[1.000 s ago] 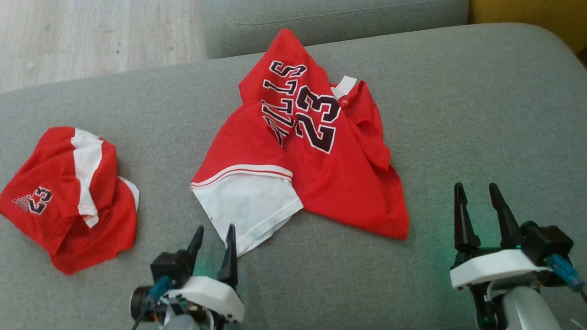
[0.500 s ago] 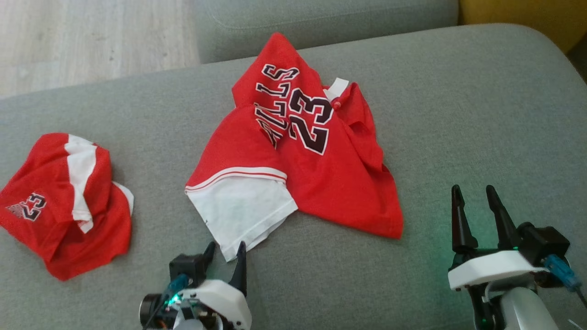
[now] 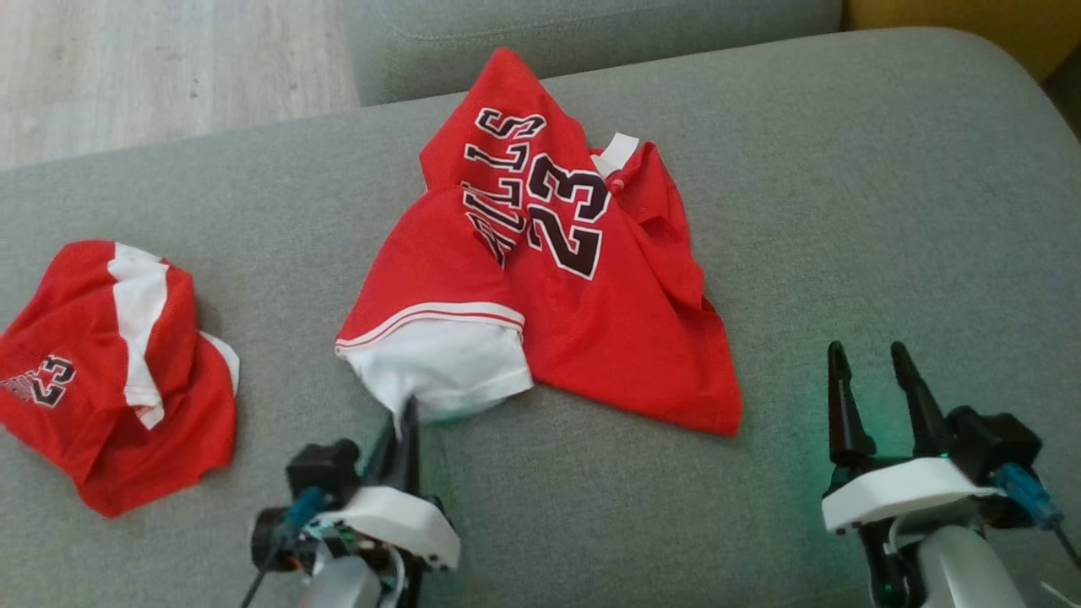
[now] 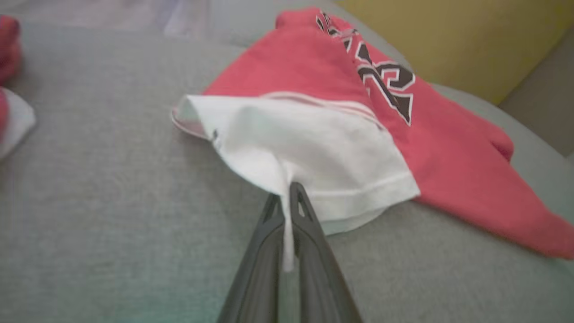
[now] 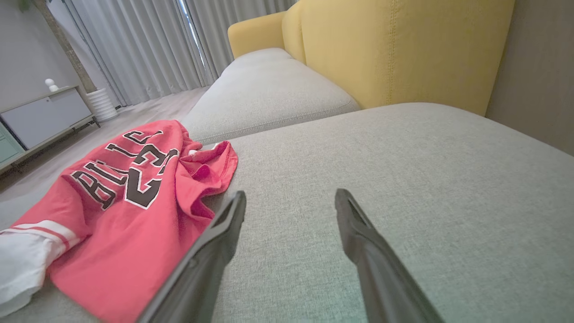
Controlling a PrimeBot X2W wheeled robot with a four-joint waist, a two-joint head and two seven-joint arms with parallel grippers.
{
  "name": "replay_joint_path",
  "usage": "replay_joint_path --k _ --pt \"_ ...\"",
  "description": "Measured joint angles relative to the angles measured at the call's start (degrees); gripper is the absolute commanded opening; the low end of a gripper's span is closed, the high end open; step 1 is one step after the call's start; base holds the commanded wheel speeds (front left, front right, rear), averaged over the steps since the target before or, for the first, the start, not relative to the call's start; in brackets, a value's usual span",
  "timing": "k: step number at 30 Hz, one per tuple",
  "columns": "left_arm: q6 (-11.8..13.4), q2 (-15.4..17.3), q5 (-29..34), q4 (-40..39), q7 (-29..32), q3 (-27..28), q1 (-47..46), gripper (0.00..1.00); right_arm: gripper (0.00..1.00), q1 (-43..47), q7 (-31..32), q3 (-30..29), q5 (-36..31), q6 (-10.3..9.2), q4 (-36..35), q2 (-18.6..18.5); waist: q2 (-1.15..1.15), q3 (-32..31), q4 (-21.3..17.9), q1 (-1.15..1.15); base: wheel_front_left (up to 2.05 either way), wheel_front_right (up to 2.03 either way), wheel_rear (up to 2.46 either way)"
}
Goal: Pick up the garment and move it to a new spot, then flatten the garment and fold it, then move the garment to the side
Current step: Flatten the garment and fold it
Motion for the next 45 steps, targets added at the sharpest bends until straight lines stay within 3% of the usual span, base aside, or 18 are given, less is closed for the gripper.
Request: replay_joint_path --k 7,17,25,38,39,40,41,42,45 --pt "1.9 0.2 0.0 -5.5 -4.0 5.0 0.0 0.00 1.00 0.3 4.1 1.5 0.8 0.00 3.1 -0.1 0.00 -1.6 1.1 0.00 0.00 0.00 0.00" --pt "1.8 0.2 1.7 -9.4 -4.2 7.3 3.5 0.00 1.00 2.9 13.8 11.2 8.8 0.00 5.3 0.0 0.00 -3.3 2.5 -0.01 0.00 0.00 0.00" --pt "1.3 0.2 3.2 -10.2 -4.2 7.3 3.7 0.00 1.00 1.8 14.5 11.3 15.1 0.00 8.2 0.0 0.00 -2.3 4.0 -0.01 0.00 0.00 0.00" --pt "0.8 0.1 3.6 -10.2 -4.2 7.3 3.7 0.00 1.00 -1.4 13.5 13.6 19.4 0.00 12.0 -0.1 0.00 -2.0 4.9 -0.01 0.00 0.00 0.00" --pt "0.8 0.1 3.6 -10.2 -4.2 7.3 3.7 0.00 0.92 -1.6 13.5 13.7 19.5 0.00 12.2 -0.1 0.00 -1.9 4.9 -0.01 0.00 0.00 0.00" --pt "0.8 0.1 3.6 -10.2 -4.2 7.3 3.7 0.00 0.76 -1.8 13.4 13.8 19.8 0.00 12.6 -0.1 0.00 -1.9 4.9 -0.01 0.00 0.00 0.00" --pt "0.8 0.1 3.6 -10.2 -4.2 7.3 3.7 0.00 0.33 -2.0 13.3 13.9 19.8 0.00 13.0 -0.1 0.00 -1.9 4.9 0.00 0.00 0.00 0.00" --pt "0.8 0.1 3.6 -10.2 -4.2 7.3 3.7 0.00 0.00 -2.4 13.3 13.9 19.8 0.00 13.5 -0.1 0.00 -1.9 4.9 -0.01 0.00 0.00 0.00" --pt "0.8 0.1 3.6 -10.2 -4.2 7.3 3.7 0.00 0.00 -2.7 12.7 14.0 19.6 0.00 14.5 -0.1 0.00 -1.8 4.8 0.00 0.00 0.00 0.00"
